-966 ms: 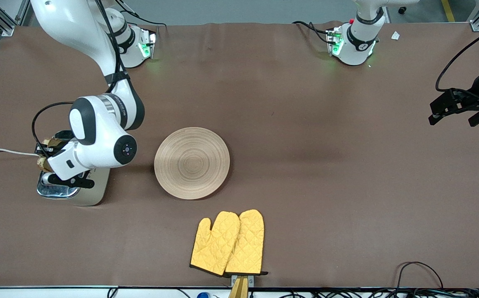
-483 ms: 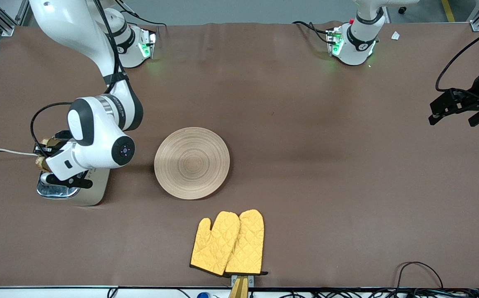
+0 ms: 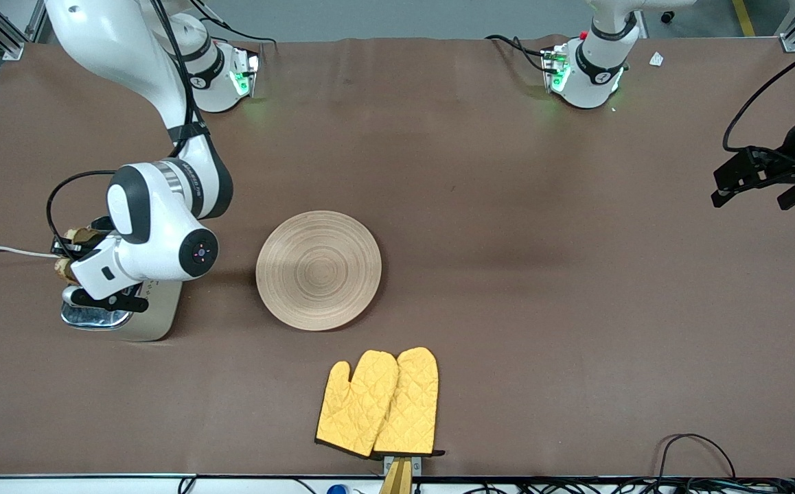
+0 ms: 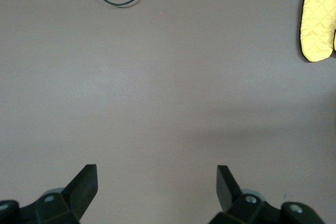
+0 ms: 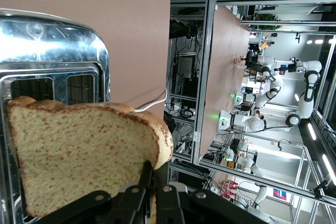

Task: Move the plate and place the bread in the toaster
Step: 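Align the bread above the toaster slot with the right gripper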

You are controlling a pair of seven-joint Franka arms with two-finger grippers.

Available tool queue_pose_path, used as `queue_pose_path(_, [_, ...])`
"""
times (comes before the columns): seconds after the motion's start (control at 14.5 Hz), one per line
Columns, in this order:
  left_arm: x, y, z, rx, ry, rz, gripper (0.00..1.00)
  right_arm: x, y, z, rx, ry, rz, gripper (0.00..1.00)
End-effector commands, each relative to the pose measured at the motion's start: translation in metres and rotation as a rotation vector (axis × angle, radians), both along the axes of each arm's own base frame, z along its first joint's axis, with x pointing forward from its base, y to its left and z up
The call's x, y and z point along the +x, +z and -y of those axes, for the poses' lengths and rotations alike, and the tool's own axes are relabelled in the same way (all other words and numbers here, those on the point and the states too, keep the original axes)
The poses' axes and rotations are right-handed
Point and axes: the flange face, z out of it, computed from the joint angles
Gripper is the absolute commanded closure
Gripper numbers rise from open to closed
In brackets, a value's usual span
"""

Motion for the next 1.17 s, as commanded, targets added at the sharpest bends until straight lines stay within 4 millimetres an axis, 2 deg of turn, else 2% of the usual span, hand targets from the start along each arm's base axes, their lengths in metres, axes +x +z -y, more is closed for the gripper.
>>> queue_pose_path(0.0, [0.000,0.004,0.002,0.022,0.005,0.011,0.00,-0.006,0.007,0.007,-0.009,0.011,0.018,1.00])
queue_pose_path(0.21, [0.000,0.004,0.002,0.022,0.005,0.011,0.00,-0.006,0.009,0.017,-0.022,0.008,0.020,1.00])
queue_pose_path(0.48, [0.000,0.004,0.002,0.022,0.005,0.011,0.00,-0.006,0.008,0.017,-0.023,0.008,0.021,1.00])
queue_pose_path(0.62, [0.000,0.004,0.002,0.022,0.005,0.011,0.00,-0.006,0.006,0.011,-0.024,0.015,0.024,1.00])
queue_pose_path(0.9, [0.000,0.004,0.001,0.022,0.005,0.011,0.00,-0.007,0.007,-0.013,-0.019,0.027,0.069,1.00])
queue_pose_path(1.1, [0.000,0.004,0.001,0.022,0.005,0.011,0.00,-0.007,-0.002,-0.023,-0.012,0.038,0.100,1.00])
